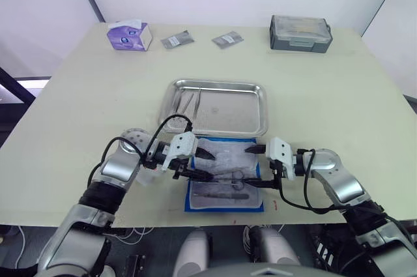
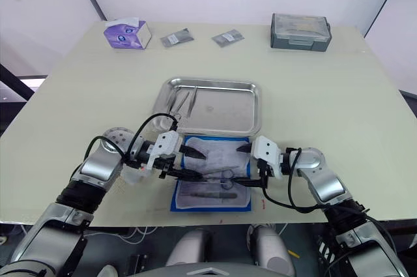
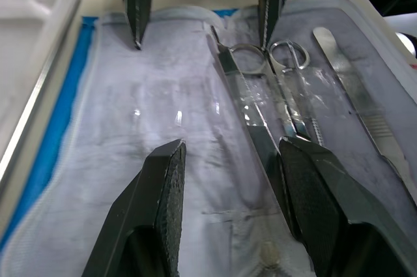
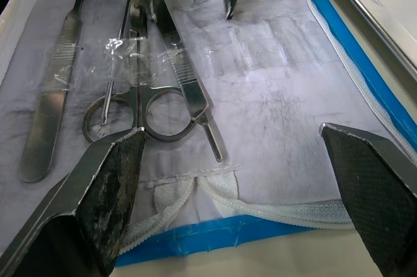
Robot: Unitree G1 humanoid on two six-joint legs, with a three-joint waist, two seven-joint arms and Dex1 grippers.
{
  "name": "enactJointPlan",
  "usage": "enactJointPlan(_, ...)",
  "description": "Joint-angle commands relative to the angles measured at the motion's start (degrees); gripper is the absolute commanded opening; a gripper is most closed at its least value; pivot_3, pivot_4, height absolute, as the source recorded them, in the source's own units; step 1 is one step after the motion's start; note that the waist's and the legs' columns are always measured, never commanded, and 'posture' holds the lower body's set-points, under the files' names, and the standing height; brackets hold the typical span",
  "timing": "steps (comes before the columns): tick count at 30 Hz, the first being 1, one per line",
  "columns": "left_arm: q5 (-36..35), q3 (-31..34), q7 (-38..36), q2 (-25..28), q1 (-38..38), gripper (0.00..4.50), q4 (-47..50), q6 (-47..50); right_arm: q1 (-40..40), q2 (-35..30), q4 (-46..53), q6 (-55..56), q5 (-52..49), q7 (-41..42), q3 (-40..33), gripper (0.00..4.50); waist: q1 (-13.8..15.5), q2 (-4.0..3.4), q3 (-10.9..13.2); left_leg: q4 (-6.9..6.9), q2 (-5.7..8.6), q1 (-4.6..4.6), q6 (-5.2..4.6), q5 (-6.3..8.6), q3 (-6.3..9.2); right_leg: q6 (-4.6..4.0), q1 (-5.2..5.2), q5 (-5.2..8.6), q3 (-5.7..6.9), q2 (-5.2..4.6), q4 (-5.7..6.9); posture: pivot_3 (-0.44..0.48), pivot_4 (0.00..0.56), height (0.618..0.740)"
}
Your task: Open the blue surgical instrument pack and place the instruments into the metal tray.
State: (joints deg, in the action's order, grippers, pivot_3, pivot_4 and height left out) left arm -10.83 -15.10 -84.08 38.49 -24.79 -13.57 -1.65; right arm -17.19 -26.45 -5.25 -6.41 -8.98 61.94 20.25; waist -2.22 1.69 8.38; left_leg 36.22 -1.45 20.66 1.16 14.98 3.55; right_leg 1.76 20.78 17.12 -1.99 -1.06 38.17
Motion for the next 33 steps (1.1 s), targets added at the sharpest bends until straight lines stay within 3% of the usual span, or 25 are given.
enactJointPlan(1,0.3,-0.4,-0.8,-0.2,0.6,2.43,-0.5,-1.5,4.9,-1.8,-6.6,-6.7,4.4,-0.2,4.3,4.5,0.0,-0.01,0.0,0.0,0.0,-0.01,0.0,0.0,0.0,0.0,-0.01,0.0,0.0,0.0,0.0,0.0,0.15,0.734)
enactJointPlan(16,2.1,-1.4,-0.9,-0.2,2.3,2.43,-4.0,-5.2,5.1,-2.0,-6.0,-7.0,4.3,-0.3,4.2,4.5,0.0,-0.21,-0.4,0.0,0.02,-0.03,0.0,0.0,0.01,0.0,-0.06,0.0,0.01,-0.03,-0.05,0.0,0.15,0.734)
enactJointPlan(19,2.8,-1.2,0.2,-0.6,1.5,1.62,-6.2,-6.4,5.1,-2.1,-6.0,-7.1,4.2,-0.3,4.2,4.5,0.0,-0.33,-0.5,0.0,0.03,-0.03,0.0,0.0,0.0,0.0,-0.07,0.0,0.02,-0.02,-0.07,0.0,0.15,0.734)
enactJointPlan(20,2.8,-1.2,0.2,-0.6,1.5,1.12,-6.4,-6.7,5.1,-2.1,-6.0,-7.1,4.3,-0.3,4.2,4.5,0.0,-0.36,-0.5,0.0,0.04,-0.03,0.0,0.0,0.01,0.0,-0.07,0.0,0.03,-0.03,-0.07,0.0,0.15,0.734)
enactJointPlan(21,2.8,-1.2,0.1,-0.6,1.5,1.12,-6.4,-6.9,5.1,-2.1,-6.0,-7.1,4.2,-0.3,4.3,4.5,0.1,-0.44,-0.6,0.0,0.04,-0.03,0.0,0.0,0.01,0.01,-0.07,0.0,0.03,-0.03,-0.07,0.0,0.15,0.734)
enactJointPlan(22,2.7,-1.2,-0.1,-0.6,1.6,0.54,-6.4,-7.0,5.0,-2.0,-6.0,-7.1,4.2,-0.3,4.3,4.5,0.1,-0.46,-0.6,0.0,0.04,-0.03,0.0,0.0,0.01,0.01,-0.08,0.0,0.03,-0.03,-0.07,0.0,0.15,0.734)
enactJointPlan(24,2.8,-1.4,-0.4,-0.5,1.7,0.13,-6.6,-7.2,4.9,-2.0,-6.1,-7.1,4.2,-0.3,4.3,4.5,0.1,-0.52,-0.7,0.0,0.04,-0.03,0.0,0.0,0.01,0.01,-0.08,0.0,0.03,-0.03,-0.07,0.0,0.15,0.734)
enactJointPlan(33,2.8,-1.2,-0.2,-0.2,1.8,0.06,-6.8,-7.2,5.1,-1.9,-5.8,-7.2,4.2,-0.4,4.4,4.5,0.1,-0.58,-0.8,0.0,0.05,-0.03,-0.01,0.01,0.0,0.02,-0.08,0.01,0.03,-0.03,-0.08,0.0,0.15,0.734)
